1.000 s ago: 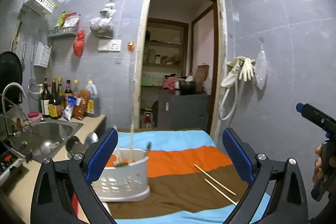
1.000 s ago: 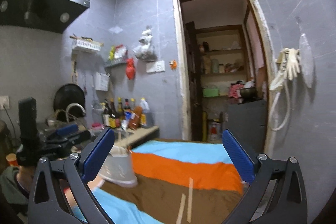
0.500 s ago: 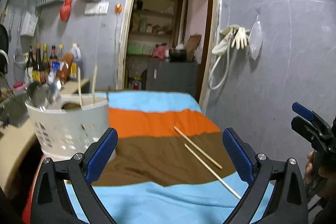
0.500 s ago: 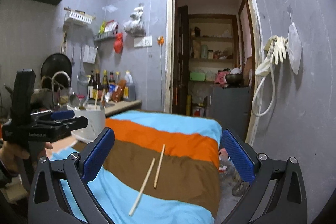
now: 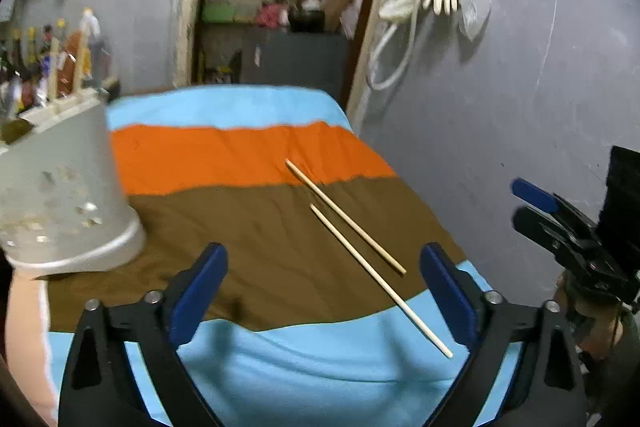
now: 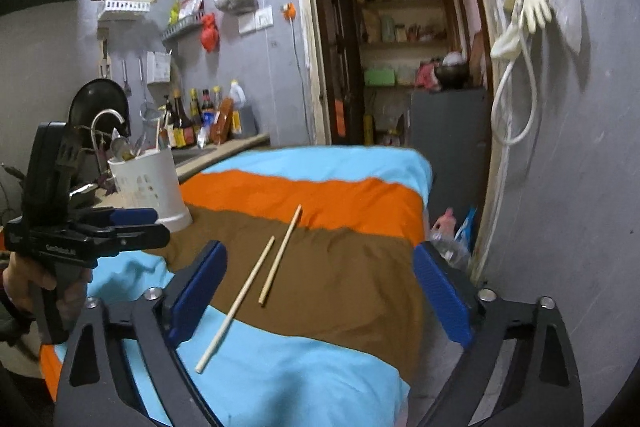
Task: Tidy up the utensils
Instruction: 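Move both tools back over the two remaining wooden chopsticks, then close the left tool on one chopstick while the right tool closes on the other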
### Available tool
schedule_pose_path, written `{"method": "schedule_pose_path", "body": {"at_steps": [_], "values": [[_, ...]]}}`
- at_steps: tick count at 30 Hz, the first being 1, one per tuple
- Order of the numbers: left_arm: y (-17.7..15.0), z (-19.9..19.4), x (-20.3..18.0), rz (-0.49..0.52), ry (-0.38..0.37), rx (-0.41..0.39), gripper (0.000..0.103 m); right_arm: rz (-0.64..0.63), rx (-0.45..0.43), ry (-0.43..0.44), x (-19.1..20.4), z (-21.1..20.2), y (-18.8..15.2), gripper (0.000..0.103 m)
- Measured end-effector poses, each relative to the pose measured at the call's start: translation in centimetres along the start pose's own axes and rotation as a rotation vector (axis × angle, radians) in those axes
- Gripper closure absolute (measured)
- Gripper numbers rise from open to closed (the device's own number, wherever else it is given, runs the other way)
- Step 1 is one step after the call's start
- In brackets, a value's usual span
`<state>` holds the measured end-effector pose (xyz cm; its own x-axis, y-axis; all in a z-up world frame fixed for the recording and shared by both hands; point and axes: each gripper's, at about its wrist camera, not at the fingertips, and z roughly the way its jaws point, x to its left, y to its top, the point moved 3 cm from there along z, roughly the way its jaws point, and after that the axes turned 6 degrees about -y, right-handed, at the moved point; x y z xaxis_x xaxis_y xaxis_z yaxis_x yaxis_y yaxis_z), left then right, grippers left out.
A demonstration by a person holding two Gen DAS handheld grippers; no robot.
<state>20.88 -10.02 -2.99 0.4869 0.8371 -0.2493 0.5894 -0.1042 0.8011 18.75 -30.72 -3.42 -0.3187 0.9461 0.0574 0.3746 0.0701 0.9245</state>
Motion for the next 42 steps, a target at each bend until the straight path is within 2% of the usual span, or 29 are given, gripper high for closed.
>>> {"method": "schedule_pose_path", "body": {"at_steps": [2, 5, 7, 11, 17, 21, 23, 30, 39, 42], "values": [[0.0, 1.2, 0.2, -0.013, -0.03, 0.05, 0.035, 0.011, 0.029, 0.018, -0.4, 0.9, -0.1, 0.029], [0.1, 2.8, 0.4, -0.04, -0.076, 0.111, 0.05, 0.031, 0.077, 0.048, -1.0, 2.4, -0.1, 0.04], [0.1, 3.7, 0.6, -0.063, -0.112, 0.145, 0.058, 0.045, 0.114, 0.065, -1.3, 3.5, -0.3, 0.049], [0.6, 5.5, 0.6, -0.093, -0.157, 0.199, 0.071, 0.062, 0.157, 0.079, -2.0, 5.0, -0.6, 0.055], [1.0, 8.5, 1.1, -0.129, -0.153, 0.298, 0.078, 0.082, 0.202, 0.086, -2.9, 6.5, -0.6, 0.058], [1.3, 9.7, 1.3, -0.127, -0.136, 0.324, 0.083, 0.09, 0.222, 0.092, -3.3, 7.5, -0.4, 0.058], [1.5, 10.1, 1.4, -0.116, -0.124, 0.336, 0.089, 0.089, 0.234, 0.099, -3.4, 8.1, -0.4, 0.059], [1.6, 11.0, 2.0, -0.115, -0.117, 0.336, 0.094, 0.097, 0.294, 0.148, -3.3, 10.9, 0.4, 0.063], [1.9, 10.1, 3.4, -0.078, -0.085, 0.348, 0.098, 0.076, 0.394, 0.23, -0.9, 15.6, 1.7, 0.065], [2.1, 9.7, 4.2, -0.059, -0.028, 0.339, 0.103, 0.066, 0.431, 0.256, -0.2, 17.2, 2.1, 0.066]]}}
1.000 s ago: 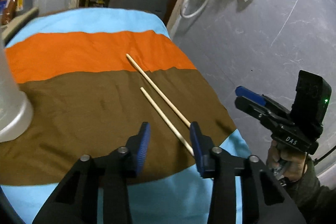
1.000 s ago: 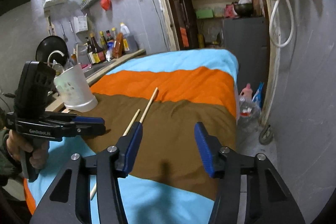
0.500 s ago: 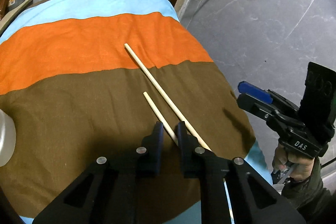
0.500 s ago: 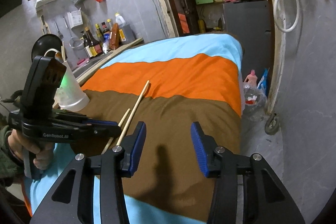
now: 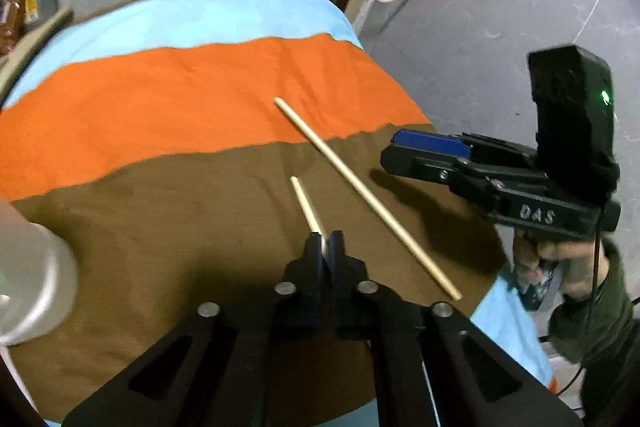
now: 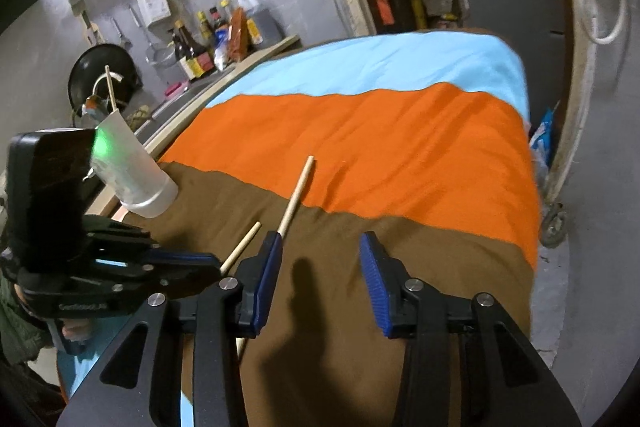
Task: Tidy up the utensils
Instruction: 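Close the left tool on one chopstick while the right tool closes on the other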
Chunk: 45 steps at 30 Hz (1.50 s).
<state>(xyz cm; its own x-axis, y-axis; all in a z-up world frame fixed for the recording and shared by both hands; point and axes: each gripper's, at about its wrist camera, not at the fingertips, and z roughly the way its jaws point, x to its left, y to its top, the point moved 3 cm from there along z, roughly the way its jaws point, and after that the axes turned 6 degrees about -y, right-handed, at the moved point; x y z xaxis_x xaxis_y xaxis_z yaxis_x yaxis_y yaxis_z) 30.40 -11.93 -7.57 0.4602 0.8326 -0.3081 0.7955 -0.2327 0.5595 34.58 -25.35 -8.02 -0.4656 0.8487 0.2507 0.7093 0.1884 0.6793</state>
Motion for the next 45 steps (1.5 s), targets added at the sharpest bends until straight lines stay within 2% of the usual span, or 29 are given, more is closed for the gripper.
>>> {"method": "schedule_pose_path", "body": {"at_steps": [1, 3, 4, 10, 14, 20, 26, 30, 35, 39, 45], "values": [[-0.2, 0.1, 0.7, -0.007, 0.003, 0.006, 0.103, -0.001, 0.017, 0.011, 0.1, 0.6, 0.4, 0.066], [-0.6, -0.1, 1.9, -0.092, -0.068, -0.004, 0.103, -0.001, 0.043, 0.033, 0.4, 1.6, 1.0, 0.066], [-0.7, -0.3, 2.1, -0.106, -0.08, -0.007, 0.103, -0.005, 0.05, 0.034, 0.5, 2.0, 1.3, 0.067], [-1.3, -1.0, 2.2, -0.136, -0.149, -0.027, 0.103, -0.033, 0.1, 0.005, 0.6, 3.7, 2.5, 0.074], [-1.1, -2.0, 1.5, -0.129, -0.192, -0.041, 0.103, -0.081, 0.132, -0.025, 1.1, 4.3, 2.9, 0.075], [-0.2, -0.8, -0.4, -0.1, -0.172, 0.025, 0.103, -0.117, 0.175, -0.037, 1.4, 5.3, 3.7, 0.075], [-0.1, -0.8, 0.1, -0.131, -0.192, 0.06, 0.098, -0.1, 0.188, -0.014, 0.6, 5.6, 4.1, 0.083], [0.0, -0.6, 0.0, -0.111, -0.189, 0.08, 0.096, -0.092, 0.184, -0.007, 0.5, 5.6, 4.0, 0.087], [0.6, 0.1, 0.1, -0.11, -0.19, 0.114, 0.095, -0.099, 0.2, -0.021, 0.7, 5.6, 4.1, 0.088], [0.7, 0.4, 0.2, -0.118, -0.2, 0.108, 0.096, -0.069, 0.213, -0.022, 0.6, 5.8, 4.3, 0.088], [-0.2, -0.5, 0.1, -0.13, -0.18, 0.053, 0.097, 0.0, 0.207, -0.028, 0.3, 5.3, 4.0, 0.095]]}}
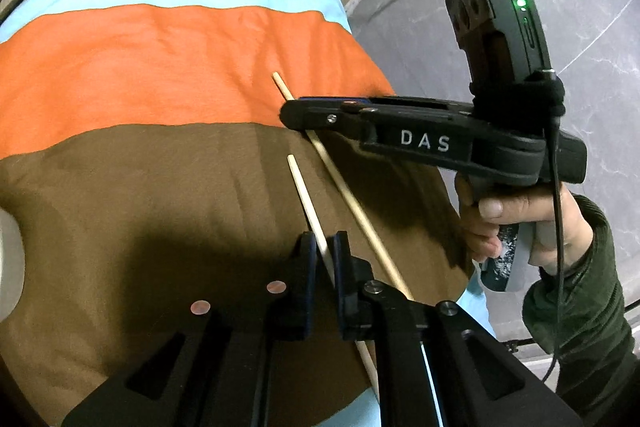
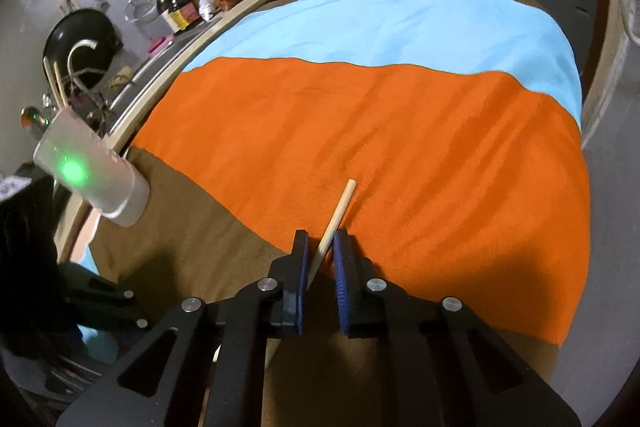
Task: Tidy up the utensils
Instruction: 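Close the left tool on one chopstick while the right tool closes on the other, then lift both chopsticks upright with both tools and carry them toward the caddy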
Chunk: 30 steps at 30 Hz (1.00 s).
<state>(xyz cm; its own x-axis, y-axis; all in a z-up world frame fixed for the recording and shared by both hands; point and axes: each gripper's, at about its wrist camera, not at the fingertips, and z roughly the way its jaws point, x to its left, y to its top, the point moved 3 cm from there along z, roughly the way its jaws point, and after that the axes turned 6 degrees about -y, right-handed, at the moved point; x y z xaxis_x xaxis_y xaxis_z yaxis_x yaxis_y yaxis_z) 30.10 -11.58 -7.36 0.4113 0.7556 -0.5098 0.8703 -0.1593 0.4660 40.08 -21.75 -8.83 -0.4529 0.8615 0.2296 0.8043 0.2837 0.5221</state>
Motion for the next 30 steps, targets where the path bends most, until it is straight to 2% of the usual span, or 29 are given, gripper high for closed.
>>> {"method": "schedule_pose_path", "body": {"at_steps": [5, 9, 16, 21, 27, 30], "values": [[-1.0, -1.7, 0.3, -0.029, -0.011, -0.042, 0.098, 0.058, -0.032, 0.037, -0.2, -1.4, -1.5, 0.1], [-1.7, -3.8, 0.5, -0.044, -0.034, -0.108, 0.1, 0.083, -0.107, 0.046, 0.1, -3.5, -3.2, 0.1], [-3.4, -7.9, -0.8, 0.015, -0.036, -0.307, 0.101, 0.023, -0.377, 0.0, 3.5, -8.8, -5.8, 0.1], [-4.5, -10.3, -2.3, 0.084, -0.016, -0.491, 0.101, -0.04, -0.57, -0.027, 6.4, -11.3, -7.2, 0.1], [-4.2, -12.9, -4.0, 0.162, 0.059, -0.658, 0.101, -0.086, -0.726, 0.002, 9.5, -13.4, -6.9, 0.1], [-3.8, -14.3, -4.5, 0.192, 0.075, -0.722, 0.101, -0.099, -0.803, 0.062, 10.7, -14.8, -6.3, 0.1]]}}
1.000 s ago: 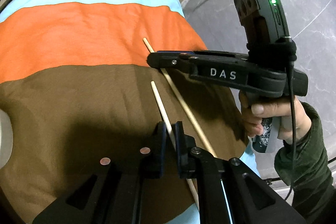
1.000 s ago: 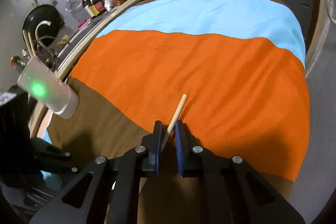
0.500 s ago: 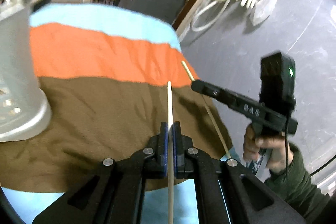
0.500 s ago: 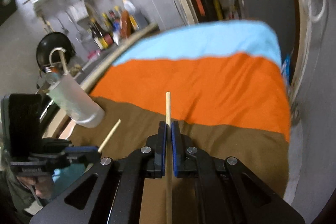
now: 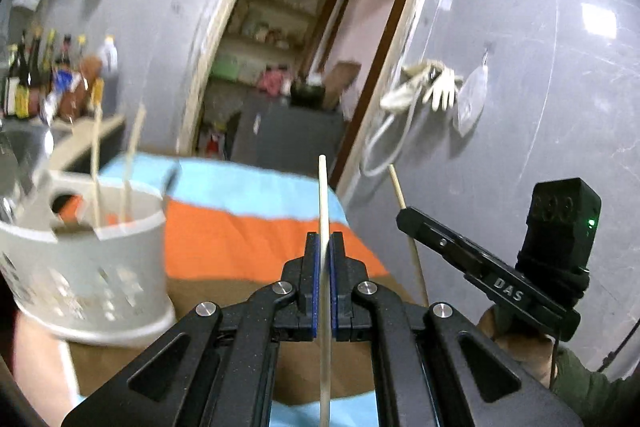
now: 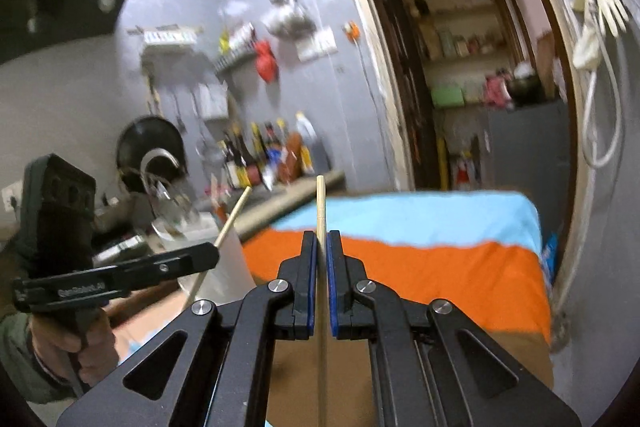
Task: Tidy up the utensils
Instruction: 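Lift both chopsticks upright with both tools and carry them toward the caddy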
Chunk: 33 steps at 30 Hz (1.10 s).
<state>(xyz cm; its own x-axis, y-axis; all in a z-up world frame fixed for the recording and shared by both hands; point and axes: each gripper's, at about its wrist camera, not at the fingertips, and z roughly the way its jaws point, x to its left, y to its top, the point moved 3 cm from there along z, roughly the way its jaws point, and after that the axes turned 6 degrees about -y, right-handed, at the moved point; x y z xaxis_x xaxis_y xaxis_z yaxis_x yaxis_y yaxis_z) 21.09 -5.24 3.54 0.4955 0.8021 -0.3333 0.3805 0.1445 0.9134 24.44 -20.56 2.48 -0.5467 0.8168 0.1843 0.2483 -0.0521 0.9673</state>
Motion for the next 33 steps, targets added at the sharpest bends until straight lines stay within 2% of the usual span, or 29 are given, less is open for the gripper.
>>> {"method": "schedule_pose_path", "body": {"at_steps": [6, 15, 20, 26, 33], "values": [[2.7, -2.5, 1.4, 0.014, -0.013, -0.113, 0.101, 0.027, -0.125, 0.105, 2.9, 1.2, 3.3, 0.1], [7.3, -6.7, 5.4, 0.076, 0.056, -0.319, 0.101, 0.036, -0.275, 0.205, 7.5, 5.1, 6.9, 0.1], [8.8, -9.7, 9.7, 0.051, 0.083, -0.483, 0.101, 0.096, -0.319, 0.205, 8.5, 8.3, 7.6, 0.1], [9.4, -13.2, 16.4, -0.048, 0.181, -0.634, 0.101, 0.182, -0.391, 0.18, 8.8, 10.4, 6.8, 0.1], [7.9, -15.4, 19.1, -0.069, 0.302, -0.746, 0.101, 0.185, -0.476, 0.124, 9.3, 10.8, 6.1, 0.1]]}}
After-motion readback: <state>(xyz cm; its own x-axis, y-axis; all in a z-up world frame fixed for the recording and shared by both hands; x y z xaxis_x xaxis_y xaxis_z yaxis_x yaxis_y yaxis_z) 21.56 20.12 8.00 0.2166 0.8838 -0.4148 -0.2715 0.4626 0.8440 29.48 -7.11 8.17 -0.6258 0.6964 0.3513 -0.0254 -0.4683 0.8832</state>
